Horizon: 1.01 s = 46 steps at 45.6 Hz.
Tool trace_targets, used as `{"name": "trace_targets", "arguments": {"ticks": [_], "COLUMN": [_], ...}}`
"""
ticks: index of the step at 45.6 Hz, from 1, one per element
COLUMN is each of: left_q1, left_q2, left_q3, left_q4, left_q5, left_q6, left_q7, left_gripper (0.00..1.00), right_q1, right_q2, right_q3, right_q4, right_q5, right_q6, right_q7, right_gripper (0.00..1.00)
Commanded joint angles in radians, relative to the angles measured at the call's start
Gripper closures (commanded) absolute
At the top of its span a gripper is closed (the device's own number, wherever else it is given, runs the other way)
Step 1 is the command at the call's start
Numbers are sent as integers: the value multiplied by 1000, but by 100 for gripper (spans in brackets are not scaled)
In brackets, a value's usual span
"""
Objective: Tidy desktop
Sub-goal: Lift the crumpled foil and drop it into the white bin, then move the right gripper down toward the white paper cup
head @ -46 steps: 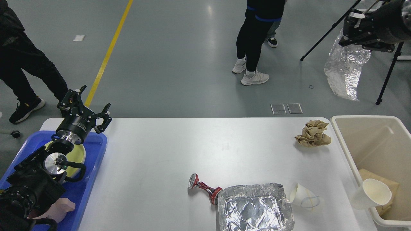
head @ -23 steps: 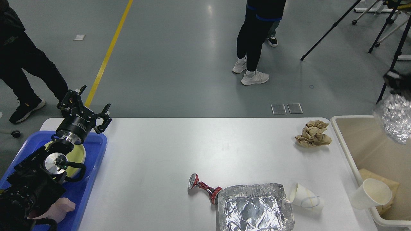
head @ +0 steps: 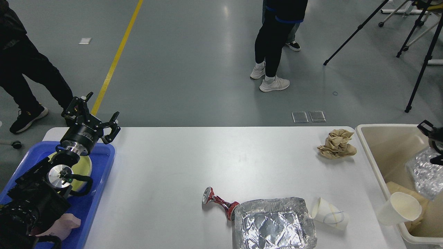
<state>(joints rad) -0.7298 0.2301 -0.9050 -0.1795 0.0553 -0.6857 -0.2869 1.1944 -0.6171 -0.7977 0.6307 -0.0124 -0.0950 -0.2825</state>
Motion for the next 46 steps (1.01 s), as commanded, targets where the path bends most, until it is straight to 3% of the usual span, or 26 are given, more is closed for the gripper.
{"name": "trace_targets", "arguments": {"ticks": [1,11,20,26,29,35,40,46], "left_q1": [0,0,0,0,0,0,0,0], "left_q2": [0,0,0,0,0,0,0,0], "left_q3": [0,0,0,0,0,0,0,0], "left_q4": [0,0,0,0,0,0,0,0], "left_q5": [0,0,0,0,0,-2,0,0], "left_q6": [0,0,0,0,0,0,0,0], "left_q7": [0,0,0,0,0,0,0,0], "left_gripper": [4,4,4,4,4,4,4,4], "right_q1": [-22,16,247,486,627,775,889,1025], "right_q2": [7,59,89,123,152,169,174,172], "right_q3": [2,-14,-142,-281,-316,-314,-324,-333], "right_q4": [-5,10,119,282,357,446,538,651], "right_q5": [2,3,5,5,6,37,68,69], "right_q6": [1,15,112,292,459,697,822,877], "right_q7": [0,-1,0,2,2,2,2,2], "right_gripper": [0,0,0,0,0,0,0,0]}}
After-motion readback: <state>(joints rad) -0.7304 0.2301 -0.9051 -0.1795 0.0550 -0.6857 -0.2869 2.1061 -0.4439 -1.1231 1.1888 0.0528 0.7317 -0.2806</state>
